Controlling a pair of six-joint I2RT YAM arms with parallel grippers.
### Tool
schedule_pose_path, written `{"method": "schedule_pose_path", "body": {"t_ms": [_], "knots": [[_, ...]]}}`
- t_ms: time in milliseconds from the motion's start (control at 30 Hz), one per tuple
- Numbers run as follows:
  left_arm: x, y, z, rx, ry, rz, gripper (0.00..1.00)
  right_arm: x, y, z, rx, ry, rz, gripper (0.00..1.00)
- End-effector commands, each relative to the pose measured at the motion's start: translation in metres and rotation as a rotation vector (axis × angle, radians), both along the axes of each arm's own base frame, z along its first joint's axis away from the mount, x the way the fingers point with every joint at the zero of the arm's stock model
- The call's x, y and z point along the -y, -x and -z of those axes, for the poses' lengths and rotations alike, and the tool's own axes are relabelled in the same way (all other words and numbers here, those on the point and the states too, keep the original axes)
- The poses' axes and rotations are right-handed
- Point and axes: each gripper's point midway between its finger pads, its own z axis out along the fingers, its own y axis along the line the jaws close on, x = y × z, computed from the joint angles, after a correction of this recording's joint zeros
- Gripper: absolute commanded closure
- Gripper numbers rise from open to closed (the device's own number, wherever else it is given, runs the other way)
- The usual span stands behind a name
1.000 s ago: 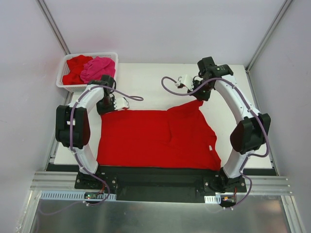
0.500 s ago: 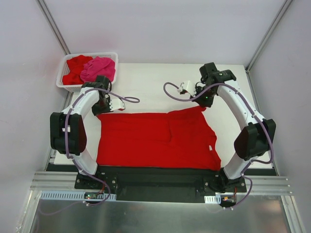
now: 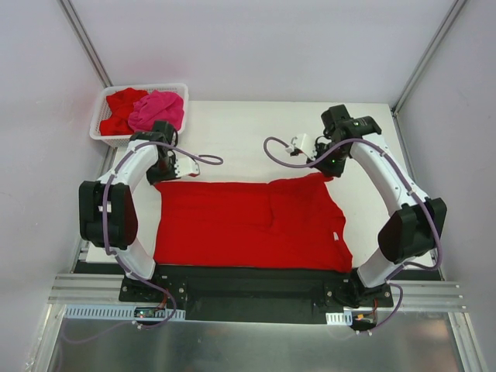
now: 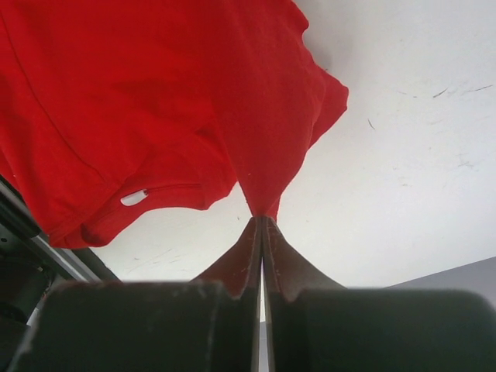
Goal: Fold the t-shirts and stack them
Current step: Fold the other side of the tshirt into a rectangle
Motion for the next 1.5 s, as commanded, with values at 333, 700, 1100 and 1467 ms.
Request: {"method": "schedule_pose_path", "body": {"t_ms": [333,700,1100,1467], "knots": [[0.007,0.042,-0.016,-0.011,0.025,0.027,1.0,0.008,0.04,-0.008,-0.036,0.034,0.026,0.99],[0.012,0.052,-0.012,-0.036,0.031,0.021,1.0,0.009,0.068,0.002,-0.101,0.062,0.019,0.99],[0.009,0.058,-0.01,-0.042,0.015,0.021,1.0,0.019,0.098,0.013,-0.162,0.095,0.016,0.99],[0.006,0.062,-0.009,-0.048,0.005,0.018,1.0,0.024,0.123,0.019,-0.216,0.117,0.021,0.99]]}}
